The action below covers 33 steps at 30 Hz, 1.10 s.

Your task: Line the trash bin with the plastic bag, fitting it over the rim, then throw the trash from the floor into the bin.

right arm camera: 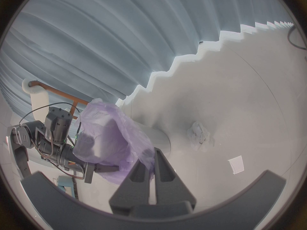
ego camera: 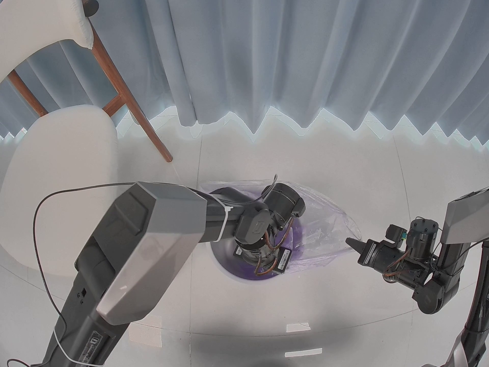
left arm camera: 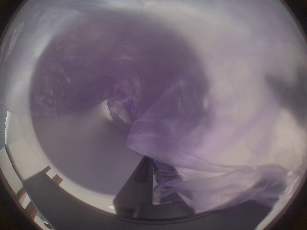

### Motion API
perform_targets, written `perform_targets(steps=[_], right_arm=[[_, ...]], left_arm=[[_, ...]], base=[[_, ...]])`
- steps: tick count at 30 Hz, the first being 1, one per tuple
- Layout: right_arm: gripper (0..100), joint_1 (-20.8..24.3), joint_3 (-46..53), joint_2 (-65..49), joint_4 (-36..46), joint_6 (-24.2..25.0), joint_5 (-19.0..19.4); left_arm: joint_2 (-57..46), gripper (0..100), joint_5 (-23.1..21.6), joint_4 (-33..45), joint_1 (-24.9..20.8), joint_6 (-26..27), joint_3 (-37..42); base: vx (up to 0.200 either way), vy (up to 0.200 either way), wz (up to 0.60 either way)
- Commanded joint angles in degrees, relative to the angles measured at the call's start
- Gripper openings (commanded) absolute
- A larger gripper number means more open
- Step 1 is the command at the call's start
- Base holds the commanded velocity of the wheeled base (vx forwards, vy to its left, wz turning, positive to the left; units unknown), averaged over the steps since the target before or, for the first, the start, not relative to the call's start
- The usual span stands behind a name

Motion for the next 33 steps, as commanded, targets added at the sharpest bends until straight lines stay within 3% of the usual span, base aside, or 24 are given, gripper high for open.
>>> perform_targets(steps=[1,6,19,28,33], right_arm=[[0,0.1,0.1,0.0,-0.8,-0.1,-0.1],[0,0.0,0.0,-0.1,-0.8,-0.1,-0.8],[0,0.1,0.1,0.0,-0.8,-0.2,-0.9],[0,0.0,0.4,-0.5,-0.8,-1.0,-1.0],[0,-0.1,1.1,-0.6,-0.9,-1.0,-1.0]], left_arm=[[0.3,0,0.2,2.3,-0.7,0.2,0.0],[-0.8,0,2.3,9.1,-1.6,1.1,0.0],[-8.6,0,4.2,13.4,-2.1,0.9,0.0],[-9.2,0,6.1,29.3,-1.8,0.5,0.0],[-7.1,0,6.8,27.4,-0.9,0.6,0.0]], base=[[0.000,0.000,0.00],[0.000,0.000,0.00],[0.000,0.000,0.00],[0.000,0.000,0.00],[0.000,0.000,0.00]])
